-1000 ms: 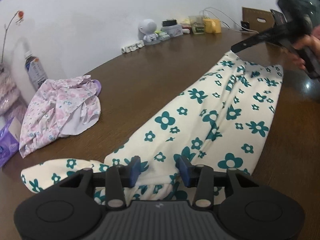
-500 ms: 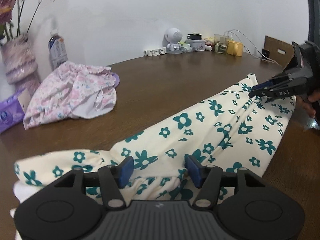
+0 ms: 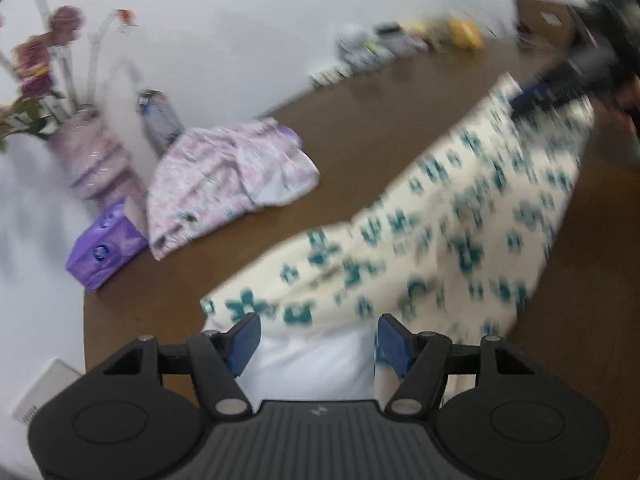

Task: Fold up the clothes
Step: 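Open the left gripper and smooth the folded shirt strip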

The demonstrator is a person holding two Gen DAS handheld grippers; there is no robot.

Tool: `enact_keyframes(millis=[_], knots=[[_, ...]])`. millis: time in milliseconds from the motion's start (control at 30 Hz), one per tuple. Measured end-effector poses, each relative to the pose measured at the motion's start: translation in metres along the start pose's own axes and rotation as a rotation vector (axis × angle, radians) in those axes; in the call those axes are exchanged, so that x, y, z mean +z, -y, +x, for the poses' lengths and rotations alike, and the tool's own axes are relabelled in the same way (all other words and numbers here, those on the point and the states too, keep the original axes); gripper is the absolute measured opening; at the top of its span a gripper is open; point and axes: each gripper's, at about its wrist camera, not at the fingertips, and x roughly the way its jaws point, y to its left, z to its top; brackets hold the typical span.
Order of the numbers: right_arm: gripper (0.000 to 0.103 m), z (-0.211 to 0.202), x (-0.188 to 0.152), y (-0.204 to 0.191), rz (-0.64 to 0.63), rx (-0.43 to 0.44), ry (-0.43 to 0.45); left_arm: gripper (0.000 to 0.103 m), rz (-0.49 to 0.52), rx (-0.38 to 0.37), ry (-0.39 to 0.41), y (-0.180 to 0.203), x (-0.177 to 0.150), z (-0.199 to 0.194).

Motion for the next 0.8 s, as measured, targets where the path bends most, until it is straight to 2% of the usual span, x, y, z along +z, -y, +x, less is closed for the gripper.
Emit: enact_keyframes(millis=[100, 167, 233, 267, 300, 367, 467, 567, 633, 767, 800], knots=[[0.038, 0.01, -0.003, -0.006, 0.012, -0.009, -0.022, 0.064, 0.102, 0.026, -0.003, 0.005, 0.002, 0.014], [0.038, 0.013, -0.004, -0.009, 0.019, -0.018, -0.032, 0.062, 0.163, 0.004, 0.017, 0.007, 0.005, 0.021], [0.038, 0.016, -0.006, -0.013, 0.018, -0.035, -0.042, 0.041, 0.245, -0.034, 0.007, 0.009, 0.007, 0.031], [0.038, 0.016, -0.008, -0.014, 0.017, -0.046, -0.047, 0.005, 0.27, -0.051, -0.005, 0.01, 0.008, 0.034], [0.039, 0.017, -0.009, -0.016, 0.016, -0.056, -0.052, 0.001, 0.282, -0.063, -0.014, 0.01, 0.009, 0.035], [0.039, 0.018, -0.013, -0.019, 0.013, -0.078, -0.056, 0.001, 0.291, -0.064, 0.001, 0.009, 0.008, 0.027], [0.04, 0.018, -0.015, -0.023, 0.006, -0.106, -0.051, 0.001, 0.253, -0.048, 0.051, 0.004, 0.007, 0.006], [0.042, 0.019, -0.015, -0.026, 0.01, -0.13, -0.05, 0.001, 0.223, -0.098, 0.07, 0.005, 0.002, -0.009], [0.043, 0.02, -0.015, -0.028, 0.013, -0.144, -0.047, 0.001, 0.231, -0.125, 0.063, 0.014, -0.004, -0.01], [0.043, 0.017, -0.01, -0.038, -0.009, -0.177, -0.038, 0.001, 0.222, -0.128, 0.063, 0.019, -0.011, -0.005], [0.044, 0.011, -0.006, -0.047, -0.028, -0.153, -0.01, 0.001, 0.216, -0.123, 0.068, 0.019, -0.012, -0.005]])
